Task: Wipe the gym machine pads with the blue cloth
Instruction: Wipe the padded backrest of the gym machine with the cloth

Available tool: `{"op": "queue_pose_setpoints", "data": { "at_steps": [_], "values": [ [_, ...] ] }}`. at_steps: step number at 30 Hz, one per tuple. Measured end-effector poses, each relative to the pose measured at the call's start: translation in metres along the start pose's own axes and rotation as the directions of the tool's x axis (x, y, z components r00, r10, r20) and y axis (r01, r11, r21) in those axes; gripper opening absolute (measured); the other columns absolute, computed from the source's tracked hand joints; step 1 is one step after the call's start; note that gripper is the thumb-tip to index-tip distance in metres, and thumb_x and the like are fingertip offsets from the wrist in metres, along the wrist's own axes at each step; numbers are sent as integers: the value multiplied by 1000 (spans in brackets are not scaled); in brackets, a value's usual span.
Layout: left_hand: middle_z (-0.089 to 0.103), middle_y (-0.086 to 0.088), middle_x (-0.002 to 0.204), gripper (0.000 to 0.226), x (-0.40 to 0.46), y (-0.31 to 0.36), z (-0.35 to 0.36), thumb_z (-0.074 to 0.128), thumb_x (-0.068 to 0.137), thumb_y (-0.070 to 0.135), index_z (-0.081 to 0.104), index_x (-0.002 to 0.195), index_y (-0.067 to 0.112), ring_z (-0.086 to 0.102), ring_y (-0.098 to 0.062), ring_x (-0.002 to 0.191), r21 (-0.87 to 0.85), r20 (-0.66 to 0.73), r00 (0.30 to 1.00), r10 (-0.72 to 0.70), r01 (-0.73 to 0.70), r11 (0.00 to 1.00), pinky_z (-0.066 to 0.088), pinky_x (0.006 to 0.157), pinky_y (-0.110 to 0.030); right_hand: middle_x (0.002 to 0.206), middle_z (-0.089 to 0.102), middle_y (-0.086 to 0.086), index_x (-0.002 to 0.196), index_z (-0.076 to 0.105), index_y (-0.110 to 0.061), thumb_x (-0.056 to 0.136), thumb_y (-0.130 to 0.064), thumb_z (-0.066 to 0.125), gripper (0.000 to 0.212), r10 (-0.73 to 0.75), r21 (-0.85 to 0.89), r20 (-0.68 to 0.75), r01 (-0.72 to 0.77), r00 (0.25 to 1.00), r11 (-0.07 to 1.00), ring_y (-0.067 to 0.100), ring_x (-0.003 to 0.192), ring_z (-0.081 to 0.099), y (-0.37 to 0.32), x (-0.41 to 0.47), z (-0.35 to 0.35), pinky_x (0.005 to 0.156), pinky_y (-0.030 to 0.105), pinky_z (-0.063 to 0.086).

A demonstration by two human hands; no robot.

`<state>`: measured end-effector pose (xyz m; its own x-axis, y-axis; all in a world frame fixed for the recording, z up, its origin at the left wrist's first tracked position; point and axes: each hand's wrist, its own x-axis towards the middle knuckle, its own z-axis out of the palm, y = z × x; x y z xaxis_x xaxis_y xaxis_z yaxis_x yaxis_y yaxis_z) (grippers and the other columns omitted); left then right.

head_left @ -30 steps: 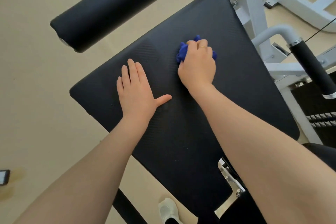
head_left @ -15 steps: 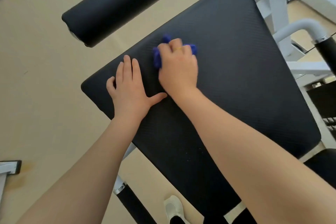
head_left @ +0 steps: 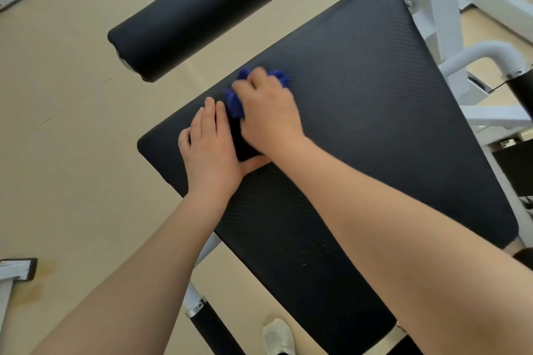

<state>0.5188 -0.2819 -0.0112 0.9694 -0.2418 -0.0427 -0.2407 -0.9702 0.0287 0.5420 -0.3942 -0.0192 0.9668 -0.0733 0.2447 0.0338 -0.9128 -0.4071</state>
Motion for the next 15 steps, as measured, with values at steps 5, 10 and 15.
{"op": "queue_pose_setpoints", "data": {
  "at_steps": [5, 10, 15],
  "values": [
    [7, -7, 159, 114, 0, -5, -3, 63, 67, 67, 8, 149, 11, 9, -21, 145, -55, 33, 999, 18, -16, 998, 13, 115, -41, 123, 49, 8, 124, 54, -18, 86, -19, 57, 38, -109, 6, 112, 109, 988, 994, 25, 107, 49, 18, 5, -10, 77, 33, 42],
    [8, -10, 158, 118, -14, -26, -10, 65, 62, 70, 11, 148, 9, 9, -24, 145, -34, 31, 999, -14, 15, 999, 13, 116, -42, 126, 44, 11, 126, 46, -14, 88, -20, 56, 40, 404, 25, 40, -405, 914, 914, 28, 107, 48, 15, 20, -8, 74, 33, 45],
    [3, -16, 158, 119, -30, -42, -5, 69, 62, 65, 10, 148, 7, 1, -29, 146, -19, 61, 994, -87, 88, 996, 9, 117, -44, 129, 46, 10, 130, 45, -15, 87, -23, 56, 45, 2, 29, 141, -6, 990, 1000, 25, 109, 49, -41, -16, 7, 75, 29, 44]
  ]
}}
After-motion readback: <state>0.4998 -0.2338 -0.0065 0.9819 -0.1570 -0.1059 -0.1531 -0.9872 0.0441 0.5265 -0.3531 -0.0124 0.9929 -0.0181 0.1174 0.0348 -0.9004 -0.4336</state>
